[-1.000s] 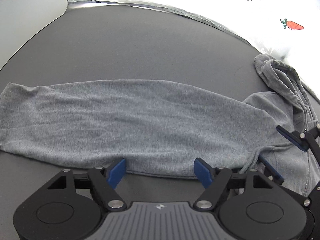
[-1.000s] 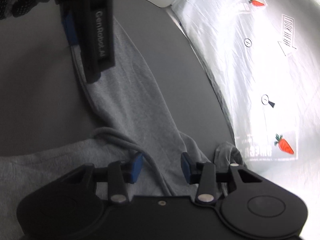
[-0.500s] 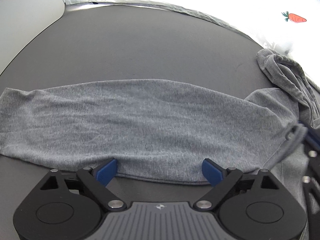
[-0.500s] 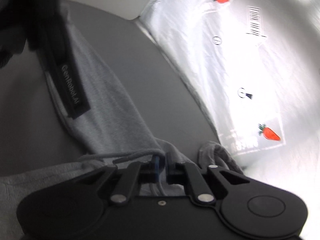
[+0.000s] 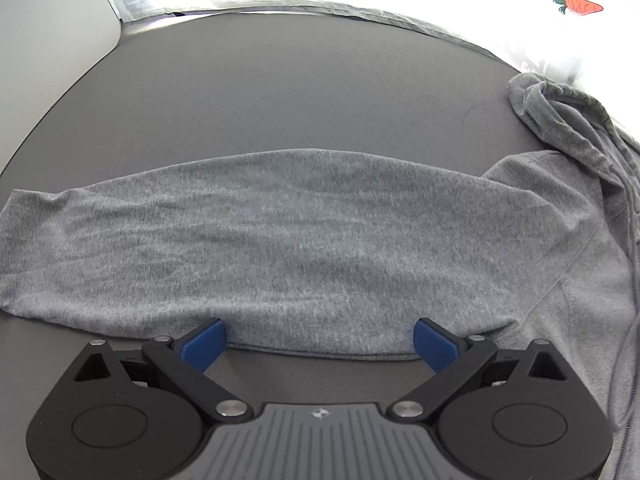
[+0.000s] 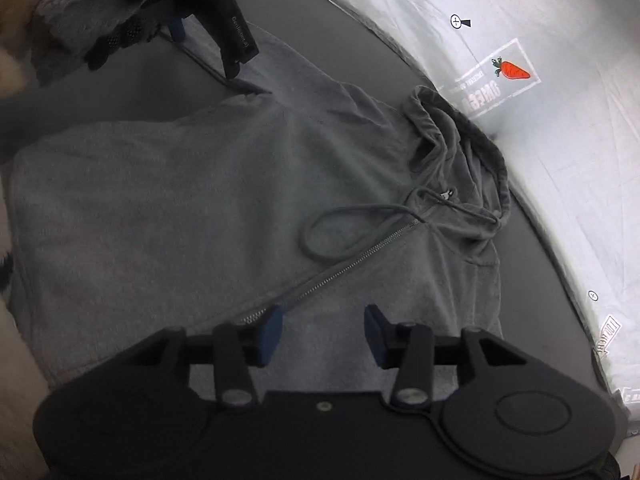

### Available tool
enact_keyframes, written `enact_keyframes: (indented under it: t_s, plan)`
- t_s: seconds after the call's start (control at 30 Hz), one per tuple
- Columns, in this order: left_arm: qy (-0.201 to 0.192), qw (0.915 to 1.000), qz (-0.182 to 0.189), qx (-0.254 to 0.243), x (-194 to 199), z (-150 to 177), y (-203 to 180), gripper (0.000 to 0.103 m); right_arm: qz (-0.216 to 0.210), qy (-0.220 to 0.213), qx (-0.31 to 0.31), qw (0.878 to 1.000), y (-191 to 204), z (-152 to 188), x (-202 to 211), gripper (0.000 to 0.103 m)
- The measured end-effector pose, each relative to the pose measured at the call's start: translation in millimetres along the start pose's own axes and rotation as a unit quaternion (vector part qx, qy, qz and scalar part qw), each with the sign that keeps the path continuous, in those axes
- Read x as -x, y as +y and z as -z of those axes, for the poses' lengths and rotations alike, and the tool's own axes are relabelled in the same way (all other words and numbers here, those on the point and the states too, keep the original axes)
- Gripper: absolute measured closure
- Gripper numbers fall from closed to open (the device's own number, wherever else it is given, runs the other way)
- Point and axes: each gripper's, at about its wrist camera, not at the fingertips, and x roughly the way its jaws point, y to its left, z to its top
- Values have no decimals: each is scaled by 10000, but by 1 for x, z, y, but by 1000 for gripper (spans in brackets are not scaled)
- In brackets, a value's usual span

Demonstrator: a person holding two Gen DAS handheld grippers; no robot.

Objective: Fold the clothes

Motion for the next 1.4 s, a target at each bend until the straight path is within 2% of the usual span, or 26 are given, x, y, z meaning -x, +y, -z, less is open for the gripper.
enact_keyframes:
  t_s: [0.03, 0.1, 0.2, 0.37, 0.43, 0.57, 0.67, 0.73, 0.83, 0.87, 0.93, 0.97, 1.03, 1.1, 1.17, 1.23, 1.27, 1.3, 1.33, 1.4]
  plan:
    - [-41, 10000, 77, 13, 4, -2, -1, 4, 12, -64, -241, 9997, -6, 1, 6, 47]
    - [-202, 9997, 133, -80, 13, -7, -8, 4, 14, -367, -900, 9953, -27, 0, 14, 23]
    - [-488, 9978, 156, -412, 21, -25, -33, 4, 412, -663, -1585, 9843, -67, -8, 12, 16]
    - [-952, 9879, 291, -1187, 23, -62, -90, 3, 1422, -793, -1612, 9734, -134, -43, -43, 6]
    - [-1067, 9836, 282, -1428, 19, -79, -114, 3, 1583, -815, -1764, 9681, -162, -56, -72, 6]
    - [-1228, 9738, 120, -1908, -9, -119, -168, 3, 1586, -808, -2514, 9514, -227, -76, -140, 6]
    - [-1386, 9621, -25, -2350, -33, -143, -202, 3, 1673, -652, -2806, 9429, -263, -90, -197, 6]
    - [-1380, 9527, -146, -2704, -48, -153, -221, 3, 1811, -656, -2776, 9412, -276, -98, -227, 6]
    - [-1551, 9363, -184, -3146, -62, -154, -240, 3, 1761, -659, -2586, 9475, -287, -110, -259, 6]
    - [-1609, 9319, -285, -3238, -67, -153, -245, 3, 1746, -703, -2487, 9501, -289, -113, -268, 6]
    - [-1778, 9225, -745, -3344, -78, -151, -252, 3, 1887, -627, -2304, 9526, -291, -115, -282, 6]
    - [-1889, 9169, -1017, -3366, -84, -152, -254, 3, 2124, -566, -2245, 9493, -292, -115, -288, 8]
    - [-2082, 9094, -1382, -3326, -91, -158, -256, 3, 2780, -553, -2353, 9297, -299, -111, -292, 9]
    - [-2216, 9139, -1302, -3142, -86, -171, -253, 3, 3243, -580, -2593, 9079, -314, -106, -287, 7]
    - [-2302, 9173, -1194, -3022, -82, -184, -256, 3, 3238, -676, -2804, 9011, -325, -102, -281, 6]
    - [-2198, 9178, -1172, -3092, -86, -190, -264, 3, 3063, -474, -2821, 9079, -328, -102, -288, 5]
    - [-1909, 9221, -1051, -3197, -93, -193, -267, 3, 2961, -366, -2821, 9118, -329, -101, -292, 5]
    - [-1577, 9270, -874, -3288, -98, -195, -268, 3, 2740, -203, -2757, 9211, -328, -100, -299, 9]
    - [-1323, 9309, -712, -3329, -102, -197, -267, 3, 2544, -70, -2697, 9287, -328, -99, -304, 8]
    - [-1159, 9430, -318, -3105, -89, -202, -258, 3, 2494, -181, -2672, 9306, -327, -99, -292, 8]
